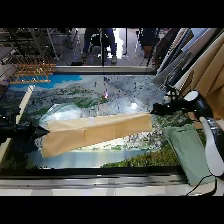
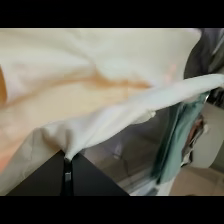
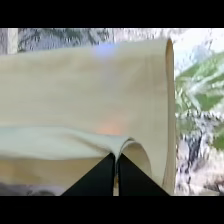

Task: Fold the clothes and pants, and hang the long-sleeved shirts on hangers.

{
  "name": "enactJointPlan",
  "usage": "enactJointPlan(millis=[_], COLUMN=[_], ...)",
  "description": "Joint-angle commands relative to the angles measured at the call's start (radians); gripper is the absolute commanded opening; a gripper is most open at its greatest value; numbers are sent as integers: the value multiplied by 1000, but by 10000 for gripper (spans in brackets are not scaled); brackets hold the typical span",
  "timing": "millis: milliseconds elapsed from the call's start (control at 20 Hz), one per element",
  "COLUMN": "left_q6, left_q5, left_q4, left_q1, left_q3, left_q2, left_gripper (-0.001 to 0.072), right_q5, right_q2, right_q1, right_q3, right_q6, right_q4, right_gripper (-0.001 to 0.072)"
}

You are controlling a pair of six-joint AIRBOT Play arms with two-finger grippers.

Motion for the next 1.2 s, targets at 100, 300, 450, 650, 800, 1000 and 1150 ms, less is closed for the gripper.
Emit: enactJointPlan(millis=[100, 300, 450, 650, 800, 1000, 1150], left_q6=[47, 47, 46, 44, 117, 230, 229], left_q5=[153, 153, 97, 27, 31, 55, 57], left_q4=[-172, -168, -169, -167, -124, 47, 218], left_q1=[-31, -49, -26, 0, -22, -117, -239], left_q3=[154, 257, 259, 273, 278, 278, 277], left_q2=[-250, -323, -321, -290, -212, -114, -121], left_gripper=[4, 67, 479, 460, 335, 168, 143], right_q5=[-307, -285, -90, 151, 174, 137, 151], right_q2=[-180, -209, -205, -239, -293, -354, -360], right_q1=[100, 95, 44, -35, -26, 11, 21], right_q3=[49, 75, 121, 116, 117, 120, 121], right_q6=[82, 70, 63, 3, -73, -109, -126], right_q4=[0, -13, -62, -21, 72, 160, 162], right_gripper=[14, 258, 468, 524, 524, 512, 126])
